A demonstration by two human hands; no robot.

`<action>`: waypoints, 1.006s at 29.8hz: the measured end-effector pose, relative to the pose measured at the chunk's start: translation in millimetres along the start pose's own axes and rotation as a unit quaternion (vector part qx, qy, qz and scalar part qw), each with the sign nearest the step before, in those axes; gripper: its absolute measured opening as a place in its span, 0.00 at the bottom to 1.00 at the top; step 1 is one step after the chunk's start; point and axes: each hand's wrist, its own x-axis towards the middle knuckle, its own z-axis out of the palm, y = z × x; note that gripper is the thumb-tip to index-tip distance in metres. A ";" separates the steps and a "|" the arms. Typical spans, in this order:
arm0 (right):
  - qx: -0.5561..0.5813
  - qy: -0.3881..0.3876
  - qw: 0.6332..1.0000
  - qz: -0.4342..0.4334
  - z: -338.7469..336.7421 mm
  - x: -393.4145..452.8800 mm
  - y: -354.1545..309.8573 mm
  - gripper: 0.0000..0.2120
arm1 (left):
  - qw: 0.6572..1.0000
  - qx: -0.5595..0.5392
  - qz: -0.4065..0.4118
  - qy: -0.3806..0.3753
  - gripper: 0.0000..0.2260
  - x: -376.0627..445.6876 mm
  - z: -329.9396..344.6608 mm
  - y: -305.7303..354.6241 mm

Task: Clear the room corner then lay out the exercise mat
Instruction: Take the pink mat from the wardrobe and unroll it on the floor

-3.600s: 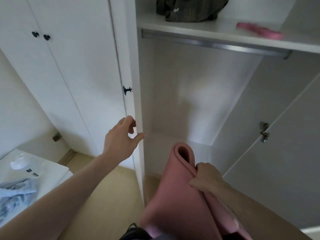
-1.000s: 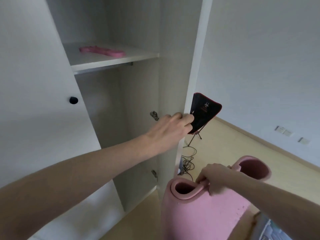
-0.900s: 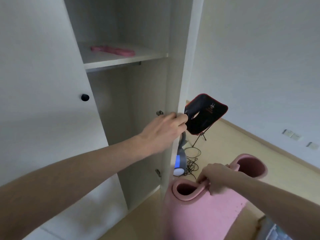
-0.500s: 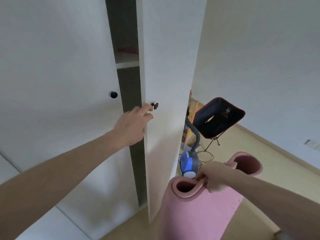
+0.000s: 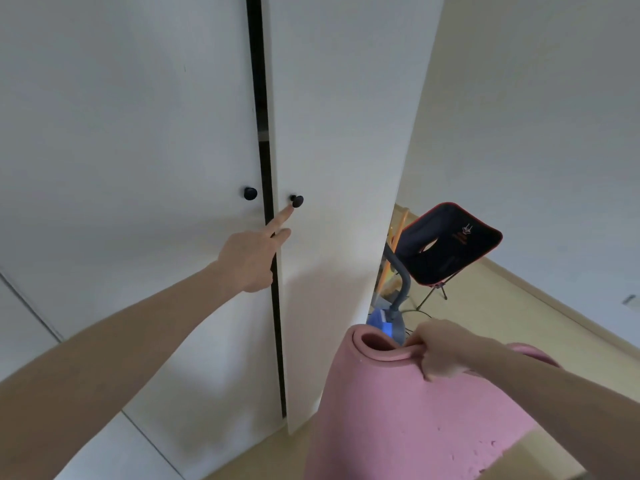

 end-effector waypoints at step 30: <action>0.071 0.082 0.993 0.034 -30.6 -1.6 130.4 0.21 | 0.937 -0.271 0.160 -0.149 0.45 73.1 -18.7 160.0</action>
